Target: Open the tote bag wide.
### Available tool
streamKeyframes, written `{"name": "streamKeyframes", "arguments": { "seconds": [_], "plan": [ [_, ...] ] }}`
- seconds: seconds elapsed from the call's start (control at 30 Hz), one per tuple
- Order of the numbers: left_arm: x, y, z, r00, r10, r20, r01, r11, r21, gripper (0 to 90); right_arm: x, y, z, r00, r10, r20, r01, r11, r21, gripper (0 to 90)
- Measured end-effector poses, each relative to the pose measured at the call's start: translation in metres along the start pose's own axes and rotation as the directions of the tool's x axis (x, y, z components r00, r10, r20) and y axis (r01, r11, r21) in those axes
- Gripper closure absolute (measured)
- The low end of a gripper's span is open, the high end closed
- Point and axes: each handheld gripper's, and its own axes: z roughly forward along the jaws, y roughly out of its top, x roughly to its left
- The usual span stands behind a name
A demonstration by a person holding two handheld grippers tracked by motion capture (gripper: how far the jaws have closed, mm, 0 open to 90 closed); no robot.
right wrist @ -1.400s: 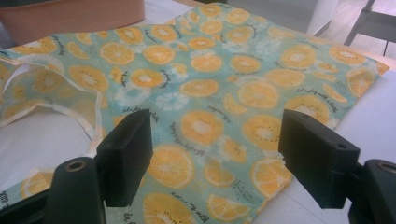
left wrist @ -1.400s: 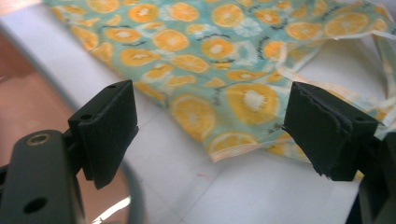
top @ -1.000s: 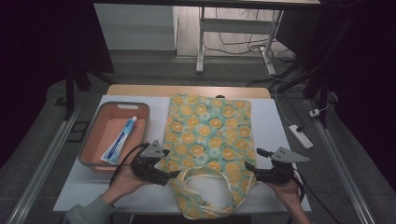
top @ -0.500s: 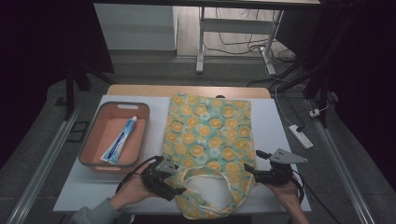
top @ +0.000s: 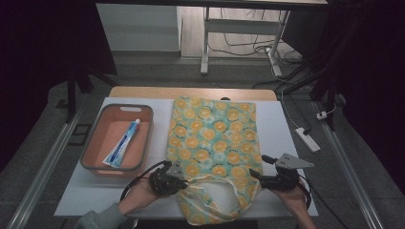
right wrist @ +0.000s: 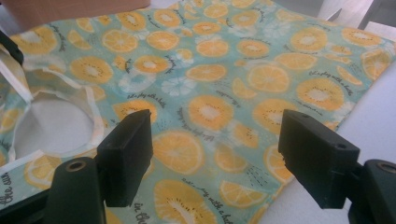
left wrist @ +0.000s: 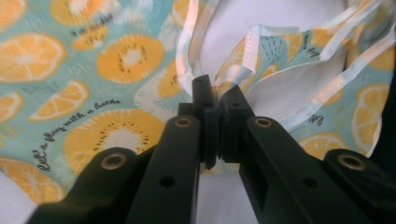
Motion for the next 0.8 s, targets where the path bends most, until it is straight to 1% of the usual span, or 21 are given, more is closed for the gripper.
{"name": "streamKeyframes", "arguments": {
  "seconds": [0.07, 0.13, 0.17, 0.27, 0.33, 0.4, 0.43, 0.47, 0.5, 0.57, 0.6, 0.63, 0.7, 0.73, 0.8],
  "plan": [
    [0.001, 0.001, -0.009, 0.9999, -0.013, 0.007, 0.013, 0.9986, -0.051, 87.4, 0.002, 0.002, -0.003, 1.0000, -0.005, -0.003, 0.005, 1.000, -0.003, 26.4],
    [0.004, 0.003, -0.022, 0.9996, -0.029, 0.001, 0.029, 0.9938, -0.107, 87.4, 0.005, 0.006, -0.006, 0.9998, -0.020, -0.007, 0.020, 1.000, 0.000, 26.5],
    [0.005, 0.004, -0.028, 0.9993, -0.038, -0.001, 0.038, 0.9902, -0.134, 87.4, 0.007, 0.008, -0.008, 0.9995, -0.023, -0.021, 0.023, 1.000, 0.003, 26.5],
    [0.010, 0.005, -0.044, 0.9975, -0.062, -0.035, 0.054, 0.9805, -0.189, 87.4, 0.016, 0.017, -0.014, 0.9960, -0.036, -0.081, 0.037, 0.999, 0.015, 26.4],
    [0.015, 0.005, -0.051, 0.9956, -0.082, -0.045, 0.070, 0.9744, -0.214, 87.4, 0.025, 0.024, -0.017, 0.9895, -0.048, -0.136, 0.052, 0.998, 0.026, 25.9],
    [0.020, 0.004, -0.056, 0.9929, -0.109, -0.048, 0.095, 0.9674, -0.235, 87.5, 0.035, 0.030, -0.021, 0.9787, -0.075, -0.191, 0.083, 0.996, 0.034, 25.2],
    [0.022, 0.003, -0.057, 0.9923, -0.115, -0.046, 0.101, 0.9658, -0.239, 87.4, 0.040, 0.031, -0.022, 0.9736, -0.085, -0.212, 0.096, 0.995, 0.041, 24.2],
    [0.025, 0.002, -0.059, 0.9913, -0.122, -0.050, 0.106, 0.9638, -0.245, 87.4, 0.042, 0.032, -0.022, 0.9700, -0.092, -0.225, 0.106, 0.993, 0.053, 22.5],
    [0.027, 0.001, -0.061, 0.9901, -0.129, -0.054, 0.112, 0.9621, -0.249, 87.5, 0.046, 0.032, -0.021, 0.9652, -0.109, -0.238, 0.131, 0.988, 0.077, 20.9],
    [0.030, 0.000, -0.062, 0.9885, -0.140, -0.056, 0.122, 0.9594, -0.254, 87.5, 0.048, 0.029, -0.018, 0.9586, -0.128, -0.254, 0.161, 0.980, 0.114, 19.8],
    [0.031, 0.000, -0.063, 0.9876, -0.146, -0.058, 0.126, 0.9581, -0.257, 87.5, 0.047, 0.027, -0.017, 0.9585, -0.129, -0.254, 0.165, 0.978, 0.126, 19.7],
    [0.032, -0.001, -0.064, 0.9871, -0.149, -0.059, 0.129, 0.9573, -0.259, 87.5, 0.044, 0.024, -0.015, 0.9594, -0.131, -0.250, 0.171, 0.974, 0.148, 19.8],
    [0.033, -0.001, -0.064, 0.9869, -0.150, -0.059, 0.130, 0.9566, -0.261, 87.4, 0.039, 0.017, -0.010, 0.9611, -0.133, -0.242, 0.185, 0.961, 0.206, 20.7],
    [0.033, -0.002, -0.064, 0.9870, -0.150, -0.059, 0.130, 0.9565, -0.261, 87.4, 0.035, 0.011, -0.006, 0.9641, -0.123, -0.235, 0.179, 0.957, 0.230, 22.7],
    [0.033, -0.001, -0.064, 0.9872, -0.148, -0.059, 0.128, 0.9569, -0.260, 87.4, 0.031, 0.005, -0.001, 0.9694, -0.108, -0.220, 0.163, 0.954, 0.250, 31.2]
  ]
}}
